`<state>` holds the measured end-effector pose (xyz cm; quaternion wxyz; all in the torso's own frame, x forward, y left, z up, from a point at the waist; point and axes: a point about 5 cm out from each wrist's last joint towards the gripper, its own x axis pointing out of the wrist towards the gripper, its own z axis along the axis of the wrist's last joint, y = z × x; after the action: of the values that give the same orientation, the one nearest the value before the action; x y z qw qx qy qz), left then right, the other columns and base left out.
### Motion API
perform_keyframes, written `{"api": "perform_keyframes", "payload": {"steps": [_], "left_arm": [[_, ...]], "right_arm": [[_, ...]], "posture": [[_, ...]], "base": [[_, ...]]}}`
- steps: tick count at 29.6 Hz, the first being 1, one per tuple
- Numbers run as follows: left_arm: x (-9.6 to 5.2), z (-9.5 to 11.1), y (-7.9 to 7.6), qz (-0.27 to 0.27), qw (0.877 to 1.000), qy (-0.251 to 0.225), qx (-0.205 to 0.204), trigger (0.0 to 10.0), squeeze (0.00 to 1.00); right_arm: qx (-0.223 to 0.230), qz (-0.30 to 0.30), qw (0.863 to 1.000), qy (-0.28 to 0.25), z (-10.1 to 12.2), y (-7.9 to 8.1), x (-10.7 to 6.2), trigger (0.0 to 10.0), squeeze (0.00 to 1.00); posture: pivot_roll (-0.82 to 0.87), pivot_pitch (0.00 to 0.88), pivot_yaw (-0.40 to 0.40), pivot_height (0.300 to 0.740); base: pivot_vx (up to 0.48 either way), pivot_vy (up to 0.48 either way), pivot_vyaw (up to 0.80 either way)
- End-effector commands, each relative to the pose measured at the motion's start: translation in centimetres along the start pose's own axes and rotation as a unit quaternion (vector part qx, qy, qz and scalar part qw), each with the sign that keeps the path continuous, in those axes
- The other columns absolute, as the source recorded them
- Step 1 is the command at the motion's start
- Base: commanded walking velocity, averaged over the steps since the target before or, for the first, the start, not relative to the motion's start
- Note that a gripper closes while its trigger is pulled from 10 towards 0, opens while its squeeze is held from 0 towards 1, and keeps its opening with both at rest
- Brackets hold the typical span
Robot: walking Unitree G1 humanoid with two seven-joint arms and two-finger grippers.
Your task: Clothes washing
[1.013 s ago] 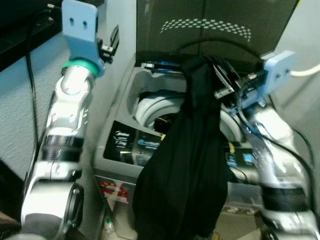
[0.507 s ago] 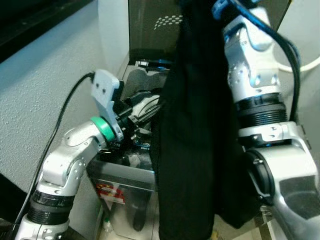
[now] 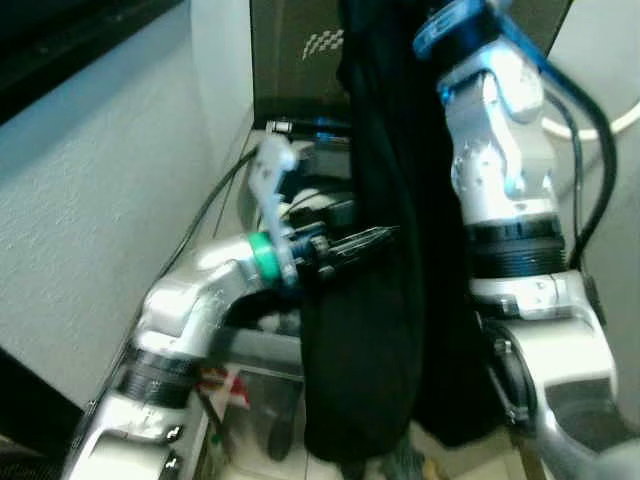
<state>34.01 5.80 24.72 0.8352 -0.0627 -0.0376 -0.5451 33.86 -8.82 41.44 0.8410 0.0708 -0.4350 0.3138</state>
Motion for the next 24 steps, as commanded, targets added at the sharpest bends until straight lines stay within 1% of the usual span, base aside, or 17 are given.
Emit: {"api": "perform_keyframes", "payload": {"steps": [1, 3, 6, 7, 9, 10, 11, 13, 15, 16, 17, 18, 19, 20, 21, 23, 24], "left_arm": [[-0.7, -1.2, 2.9, 0.087, 0.995, 0.035, 0.017, 10.0, 0.0], [-0.7, -1.2, 2.9, 0.087, 0.995, 0.035, 0.017, 10.0, 0.0], [-1.1, -1.0, 4.2, 0.123, 0.991, 0.042, 0.029, 10.0, 0.0], [-2.0, -0.2, 6.3, 0.203, 0.976, 0.049, 0.056, 10.0, 0.0], [-2.0, -0.2, 6.3, 0.203, 0.976, 0.049, 0.056, 10.0, 0.0], [-3.8, 1.6, 8.7, 0.307, 0.946, 0.04, 0.095, 10.0, 0.0], [-3.8, 1.6, 8.7, 0.307, 0.946, 0.04, 0.095, 10.0, 0.0], [-7.6, 6.0, 11.5, 0.461, 0.872, 0.005, 0.166, 10.0, 0.0], [-7.6, 6.0, 11.5, 0.461, 0.872, 0.005, 0.166, 10.0, 0.0], [-8.8, 7.3, 12.0, 0.496, 0.847, -0.007, 0.191, 10.0, 0.0], [-8.8, 7.3, 12.0, 0.496, 0.847, -0.007, 0.191, 10.0, 0.0], [-9.5, 8.1, 12.2, 0.516, 0.83, -0.009, 0.212, 10.0, 0.0], [-9.5, 8.1, 12.2, 0.516, 0.83, -0.009, 0.212, 10.0, 0.0], [-10.0, 8.6, 12.3, 0.527, 0.82, -0.013, 0.225, 10.0, 0.0], [-10.1, 8.8, 12.3, 0.522, 0.822, -0.015, 0.225, 10.0, 0.0], [-10.1, 8.8, 12.3, 0.522, 0.822, -0.015, 0.225, 10.0, 0.0], [-9.7, 8.4, 12.1, 0.495, 0.841, -0.01, 0.22, 10.0, 0.0]], "right_arm": [[0.009, 0.028, 0.999, -0.015, 0.9, -0.1, -1.0, 10.0, 0.0], [0.009, 0.028, 0.999, -0.015, 0.9, -0.1, -1.0, 10.0, 0.0], [0.012, 0.038, 0.999, -0.011, 0.8, -0.2, -1.6, 10.0, 0.0], [0.014, 0.038, 0.999, 0.011, 0.0, -0.5, -2.9, 10.0, 0.0], [0.014, 0.038, 0.999, 0.011, 0.0, -0.5, -2.9, 10.0, 0.0], [0.012, 0.022, 0.999, 0.047, -1.5, -1.2, -4.7, 10.0, 0.0], [0.012, 0.022, 0.999, 0.047, -1.5, -1.2, -4.7, 10.0, 0.0], [-0.032, -0.008, 0.991, 0.131, -4.9, -2.3, -7.9, 10.0, 0.0], [-0.032, -0.008, 0.991, 0.131, -4.9, -2.3, -7.9, 10.0, 0.0], [-0.065, -0.008, 0.984, 0.167, -6.1, -2.4, -8.9, 10.0, 0.0], [-0.065, -0.008, 0.984, 0.167, -6.1, -2.4, -8.9, 10.0, 0.0], [-0.121, 0.011, 0.97, 0.211, -7.6, -2.1, -9.7, 10.0, 0.0], [-0.121, 0.011, 0.97, 0.211, -7.6, -2.1, -9.7, 10.0, 0.0], [-0.167, 0.047, 0.953, 0.247, -9.0, -1.4, -10.4, 10.0, 0.0], [-0.201, 0.092, 0.934, 0.28, -10.3, -0.3, -11.3, 10.0, 0.0], [-0.201, 0.092, 0.934, 0.28, -10.3, -0.3, -11.3, 10.0, 0.0], [-0.224, 0.129, 0.918, 0.3, -11.2, 0.8, -12.0, 10.0, 0.0]], "posture": [[0.05, 0.068, 0.066, 0.724], [0.05, 0.068, 0.066, 0.724], [0.05, 0.068, 0.066, 0.724], [0.05, 0.071, 0.069, 0.724], [0.05, 0.071, 0.069, 0.724], [0.04, 0.078, 0.077, 0.724], [0.04, 0.078, 0.077, 0.724], [0.04, 0.081, 0.074, 0.724], [0.04, 0.081, 0.074, 0.724], [0.04, 0.081, 0.074, 0.724], [0.04, 0.081, 0.074, 0.724], [0.06, 0.083, 0.069, 0.724], [0.06, 0.083, 0.069, 0.724], [0.06, 0.083, 0.069, 0.724], [0.07, 0.083, 0.063, 0.724], [0.07, 0.083, 0.063, 0.724], [0.08, 0.085, 0.06, 0.724]], "base": [[0.0, 0.0, 0.0], [0.0, 0.0, 0.0], [0.0, 0.0, 0.0], [0.0, 0.0, 0.0], [0.0, 0.0, 0.0], [0.0, 0.0, 0.0], [0.0, 0.0, 0.0], [0.0, 0.0, 0.0], [0.0, 0.0, 0.0], [0.0, 0.0, 0.0], [0.0, 0.0, 0.0], [0.0, 0.0, 0.0], [0.0, 0.0, 0.0], [0.0, 0.0, 0.0], [0.0, 0.0, 0.0], [0.0, 0.0, 0.0], [0.0, 0.0, 0.0]]}}
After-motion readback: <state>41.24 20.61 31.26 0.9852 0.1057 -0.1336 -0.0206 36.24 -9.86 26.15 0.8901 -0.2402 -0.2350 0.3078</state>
